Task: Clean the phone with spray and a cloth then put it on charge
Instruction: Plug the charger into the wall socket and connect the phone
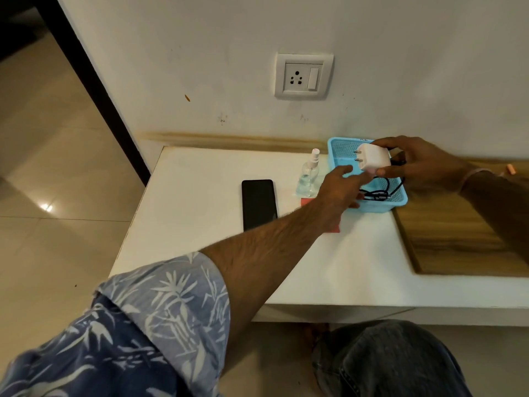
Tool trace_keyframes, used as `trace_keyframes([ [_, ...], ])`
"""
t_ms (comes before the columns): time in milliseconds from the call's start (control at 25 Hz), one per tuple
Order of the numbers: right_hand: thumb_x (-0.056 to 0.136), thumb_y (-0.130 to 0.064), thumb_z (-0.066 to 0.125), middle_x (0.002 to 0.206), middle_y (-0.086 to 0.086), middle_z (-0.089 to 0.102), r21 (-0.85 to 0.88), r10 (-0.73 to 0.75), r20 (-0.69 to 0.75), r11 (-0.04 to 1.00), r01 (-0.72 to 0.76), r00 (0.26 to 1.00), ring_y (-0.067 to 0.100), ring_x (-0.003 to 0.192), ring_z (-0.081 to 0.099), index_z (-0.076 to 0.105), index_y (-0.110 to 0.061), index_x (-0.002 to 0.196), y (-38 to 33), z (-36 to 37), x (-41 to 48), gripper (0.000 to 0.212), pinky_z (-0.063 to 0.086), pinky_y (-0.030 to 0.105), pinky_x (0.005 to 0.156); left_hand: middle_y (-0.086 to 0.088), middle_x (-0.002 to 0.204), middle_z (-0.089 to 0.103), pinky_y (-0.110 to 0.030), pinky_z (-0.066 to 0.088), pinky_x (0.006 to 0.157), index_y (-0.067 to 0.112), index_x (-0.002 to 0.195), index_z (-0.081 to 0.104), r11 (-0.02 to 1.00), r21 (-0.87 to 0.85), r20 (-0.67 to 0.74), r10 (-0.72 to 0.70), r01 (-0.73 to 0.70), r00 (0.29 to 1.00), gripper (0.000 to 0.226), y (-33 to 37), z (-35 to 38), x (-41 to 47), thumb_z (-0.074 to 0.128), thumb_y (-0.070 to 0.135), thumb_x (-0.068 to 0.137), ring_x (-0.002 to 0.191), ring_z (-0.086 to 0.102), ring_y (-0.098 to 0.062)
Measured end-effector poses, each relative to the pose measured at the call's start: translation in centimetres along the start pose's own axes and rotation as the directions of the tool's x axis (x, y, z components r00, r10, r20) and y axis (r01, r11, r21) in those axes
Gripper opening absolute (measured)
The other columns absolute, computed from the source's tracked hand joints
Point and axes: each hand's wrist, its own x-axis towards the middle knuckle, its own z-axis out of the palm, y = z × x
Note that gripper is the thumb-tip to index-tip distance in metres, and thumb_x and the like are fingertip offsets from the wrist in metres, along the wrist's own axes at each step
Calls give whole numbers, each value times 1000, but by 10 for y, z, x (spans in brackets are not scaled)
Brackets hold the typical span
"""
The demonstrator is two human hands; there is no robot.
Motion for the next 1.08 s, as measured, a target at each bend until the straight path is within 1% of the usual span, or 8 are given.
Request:
trace_keyframes([
  [200, 71, -19, 83, 123, -2, 58, -52, -40, -130, 998, 33, 991, 17, 94, 66, 53, -32, 132, -13, 13, -4, 69, 56, 29, 77, -19, 116, 71, -42, 59, 90, 3, 128, 58, 973, -229, -72, 1, -17, 997, 42, 17, 9, 7, 70, 23, 94, 94, 72, -31],
  [320, 70, -7, 83, 123, 1, 58, 136, 3, -98, 991, 11, 995, 24, 92, 67, 47, -32, 135, -10, 19, -8, 78, 57, 39, 81, -19, 108, 71, -41, 60, 86, -1, 126, 58, 956, -288, -102, 26, -55, 994, 39, 23, 3, 7, 70, 18, 94, 90, 72, -33],
  [400, 74, -3, 79, 122, 6, 62, 163, 26, -60, 987, -16, 998, 26, 98, 67, 50, -25, 132, -4, 27, -10, 69, 57, 44, 85, -22, 106, 70, -40, 61, 83, -2, 119, 58, 945, -313, -107, 65, -95, 992, 34, 30, -7, 5, 70, 18, 93, 87, 70, -32],
  [520, 85, -12, 71, 110, 10, 68, 122, 103, -102, 988, -90, 989, 27, 98, 67, 62, -14, 119, 1, 43, -6, 35, 54, 47, 90, -24, 99, 71, -41, 63, 80, 2, 105, 60, 931, -337, -117, 105, -139, 988, 24, 45, -22, -3, 70, 19, 92, 82, 72, -31],
  [640, 91, -27, 64, 97, 7, 71, -22, 128, -192, 991, -135, 973, 15, 81, 65, 68, -15, 107, 0, 54, -2, 20, 55, 30, 69, -18, 78, 70, -45, 63, 80, 2, 100, 61, 904, -399, -126, 108, -150, 986, 22, 62, -33, -12, 72, 19, 91, 71, 73, -31],
  [720, 94, -38, 57, 82, 4, 69, -133, 145, -241, 974, -181, 960, 12, 67, 60, 67, -11, 98, -2, 59, 0, 29, 50, 27, 58, -17, 77, 67, -47, 63, 79, 1, 99, 61, 881, -449, -122, 110, -153, 987, 21, 71, -40, -19, 71, 18, 92, 70, 73, -32],
  [920, 99, -51, 36, 56, -12, 53, -250, 92, -407, 946, -208, 909, 18, 55, 56, 65, -17, 75, -12, 56, 1, 51, 38, 25, 52, -21, 93, 60, -44, 64, 73, 2, 101, 60, 859, -484, -104, 129, -164, 986, 20, 87, -52, -33, 67, 19, 95, 66, 72, -31],
  [1080, 98, -53, 36, 60, 0, 63, -254, -13, -560, 954, -156, 828, 31, 71, 61, 66, -15, 68, -30, 41, 1, 57, 48, 37, 75, -19, 90, 58, -42, 64, 67, 4, 100, 58, 858, -483, -122, 131, -174, 984, 18, 95, -56, -39, 66, 20, 95, 64, 68, -28],
])
